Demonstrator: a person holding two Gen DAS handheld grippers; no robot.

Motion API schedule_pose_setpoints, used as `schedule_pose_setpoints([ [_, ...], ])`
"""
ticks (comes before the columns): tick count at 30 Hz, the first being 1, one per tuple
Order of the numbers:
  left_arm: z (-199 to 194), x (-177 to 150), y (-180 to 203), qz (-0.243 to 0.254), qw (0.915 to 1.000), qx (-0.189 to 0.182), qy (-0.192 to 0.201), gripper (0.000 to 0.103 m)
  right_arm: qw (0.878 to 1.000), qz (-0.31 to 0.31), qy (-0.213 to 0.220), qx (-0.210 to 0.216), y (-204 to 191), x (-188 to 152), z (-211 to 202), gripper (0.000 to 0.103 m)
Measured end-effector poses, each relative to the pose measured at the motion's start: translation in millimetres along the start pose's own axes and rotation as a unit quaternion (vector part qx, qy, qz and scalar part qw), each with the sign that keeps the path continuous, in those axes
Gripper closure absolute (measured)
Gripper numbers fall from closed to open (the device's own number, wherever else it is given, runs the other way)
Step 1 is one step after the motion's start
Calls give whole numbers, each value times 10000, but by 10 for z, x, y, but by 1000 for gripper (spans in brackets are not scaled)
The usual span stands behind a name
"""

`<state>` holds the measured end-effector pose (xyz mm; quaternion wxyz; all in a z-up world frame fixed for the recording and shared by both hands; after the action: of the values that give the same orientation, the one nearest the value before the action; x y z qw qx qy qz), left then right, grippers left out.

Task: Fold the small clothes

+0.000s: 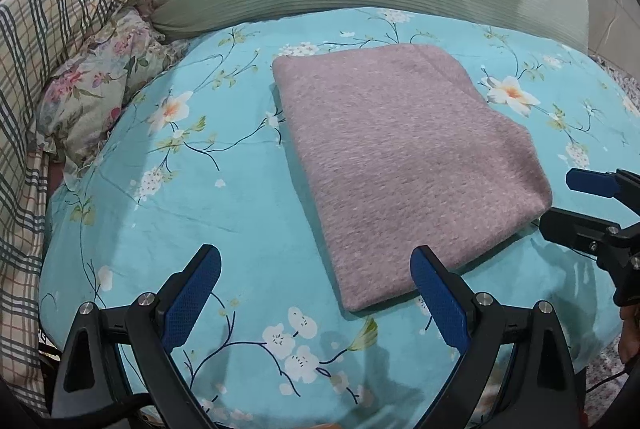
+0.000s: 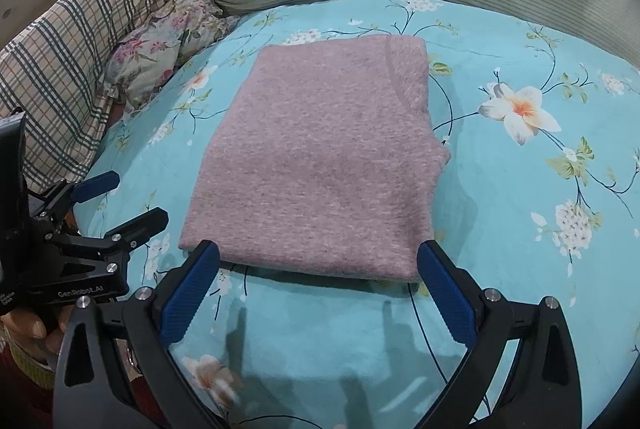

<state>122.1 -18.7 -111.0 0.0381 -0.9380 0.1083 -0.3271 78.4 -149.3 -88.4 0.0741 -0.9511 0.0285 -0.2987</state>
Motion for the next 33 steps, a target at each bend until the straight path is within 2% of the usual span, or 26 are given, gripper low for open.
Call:
schedule_pose_setpoints([
  [33, -14, -19, 72, -63, 10000, -33, -8, 7, 10000, 38, -65, 28, -43, -108, -36, 4],
])
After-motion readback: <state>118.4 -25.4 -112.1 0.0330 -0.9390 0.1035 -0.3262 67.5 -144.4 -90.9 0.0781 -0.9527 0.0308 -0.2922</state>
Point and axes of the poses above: each gripper's, at about its wrist camera, not at the fingertips, and z roughly the way its jaws point, y to its right, x to its top, the point moved 9 cm from there along z, roughly the way its jaws point
